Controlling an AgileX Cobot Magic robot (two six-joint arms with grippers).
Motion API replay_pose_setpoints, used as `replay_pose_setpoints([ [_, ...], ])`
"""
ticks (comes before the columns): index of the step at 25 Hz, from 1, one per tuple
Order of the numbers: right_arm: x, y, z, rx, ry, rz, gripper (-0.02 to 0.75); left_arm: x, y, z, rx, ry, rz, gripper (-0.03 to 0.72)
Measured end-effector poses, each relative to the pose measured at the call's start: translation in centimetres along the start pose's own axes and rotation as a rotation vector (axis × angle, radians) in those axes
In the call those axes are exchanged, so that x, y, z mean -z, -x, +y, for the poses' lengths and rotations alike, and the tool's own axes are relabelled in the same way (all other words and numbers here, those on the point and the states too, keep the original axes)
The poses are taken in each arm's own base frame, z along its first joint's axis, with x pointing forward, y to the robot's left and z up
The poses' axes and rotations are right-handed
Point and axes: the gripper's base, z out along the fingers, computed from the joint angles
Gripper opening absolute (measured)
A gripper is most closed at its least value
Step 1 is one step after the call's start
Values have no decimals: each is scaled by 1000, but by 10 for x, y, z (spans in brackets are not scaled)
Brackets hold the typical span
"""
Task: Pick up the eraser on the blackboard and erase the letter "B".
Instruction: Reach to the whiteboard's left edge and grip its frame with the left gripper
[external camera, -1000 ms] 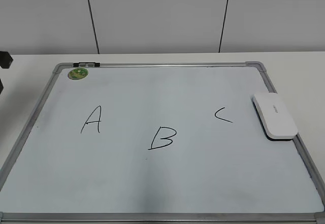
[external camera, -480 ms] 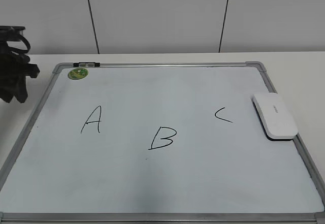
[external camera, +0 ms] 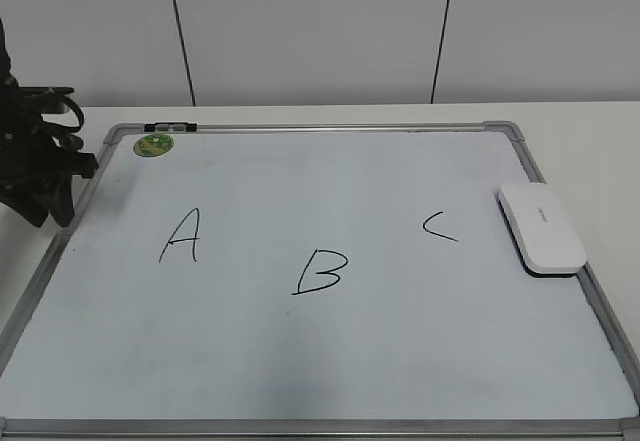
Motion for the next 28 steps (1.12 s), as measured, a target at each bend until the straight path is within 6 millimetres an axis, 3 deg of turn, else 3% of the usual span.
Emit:
replay_pose_setpoints([
  [11,0,0,0,0,0,0,534,-16,0,7,18,0,33,242],
  [28,0,0,0,0,0,0,534,-23,2,6,26,-12,41,219],
])
